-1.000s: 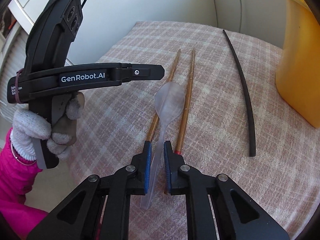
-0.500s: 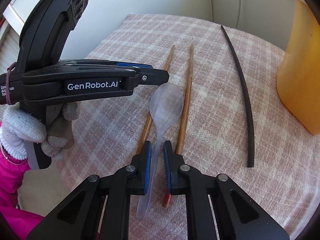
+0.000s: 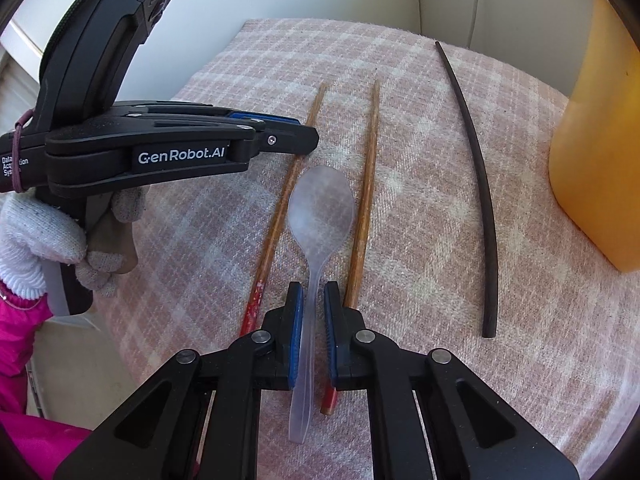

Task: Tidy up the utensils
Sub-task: 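Grasp the clear plastic spoon with right tool while left tool grasps a wooden chopstick, then lift the spoon and chopstick and carry them toward the yellow container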

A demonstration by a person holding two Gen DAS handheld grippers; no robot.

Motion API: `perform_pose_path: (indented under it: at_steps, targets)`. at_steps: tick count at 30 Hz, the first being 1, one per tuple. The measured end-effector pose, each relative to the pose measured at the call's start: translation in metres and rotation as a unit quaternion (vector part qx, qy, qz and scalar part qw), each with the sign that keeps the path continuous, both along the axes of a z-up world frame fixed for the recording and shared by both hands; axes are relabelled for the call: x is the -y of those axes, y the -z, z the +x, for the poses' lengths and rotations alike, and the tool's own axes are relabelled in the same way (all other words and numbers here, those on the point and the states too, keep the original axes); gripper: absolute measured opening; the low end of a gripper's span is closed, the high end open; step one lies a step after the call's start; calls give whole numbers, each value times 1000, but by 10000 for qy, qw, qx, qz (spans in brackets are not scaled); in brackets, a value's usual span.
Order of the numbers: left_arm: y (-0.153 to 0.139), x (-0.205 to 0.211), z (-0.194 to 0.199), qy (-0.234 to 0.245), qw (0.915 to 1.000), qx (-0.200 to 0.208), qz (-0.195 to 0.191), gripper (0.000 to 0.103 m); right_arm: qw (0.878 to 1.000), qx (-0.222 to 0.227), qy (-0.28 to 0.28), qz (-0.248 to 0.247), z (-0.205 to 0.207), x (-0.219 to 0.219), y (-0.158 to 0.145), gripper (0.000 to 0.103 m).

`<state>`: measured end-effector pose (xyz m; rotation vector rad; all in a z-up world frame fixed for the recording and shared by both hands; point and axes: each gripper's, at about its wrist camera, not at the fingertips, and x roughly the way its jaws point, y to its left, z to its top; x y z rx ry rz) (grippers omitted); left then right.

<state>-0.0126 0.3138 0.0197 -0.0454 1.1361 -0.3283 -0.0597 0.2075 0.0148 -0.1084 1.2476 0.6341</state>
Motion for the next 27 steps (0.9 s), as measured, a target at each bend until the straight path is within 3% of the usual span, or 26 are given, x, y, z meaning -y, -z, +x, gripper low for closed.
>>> perform_pose_path:
  at_steps: [6, 9, 10, 13, 16, 21, 27]
  targets:
    - [1, -9, 2, -77, 9996, -246, -138, 13, 9997, -235, -72, -42, 13, -11, 3, 11]
    - [2, -4, 5, -117, 9992, -341, -166, 18, 9993, -265, -185, -188, 14, -17, 3, 10]
    - [2, 0, 5, -89, 9992, -339, -166, 23, 9992, -251, -196, -245, 14, -19, 3, 6]
    - [4, 8, 7, -108, 9995, -260, -123, 24, 9992, -257, -138, -288, 16, -19, 5, 4]
    - [5, 16, 8, -80, 9999, -107, 80, 12, 9994, -268, -1, -207, 16, -14, 5, 4]
    - [7, 5, 14, -291, 9987, -221, -350, 5, 9996, -243, 151, -4, 12, -6, 5, 4]
    - [-4, -12, -1, -452, 9961, -58, -759, 4, 9989, -113, 316, 326, 6, 11, -4, 4]
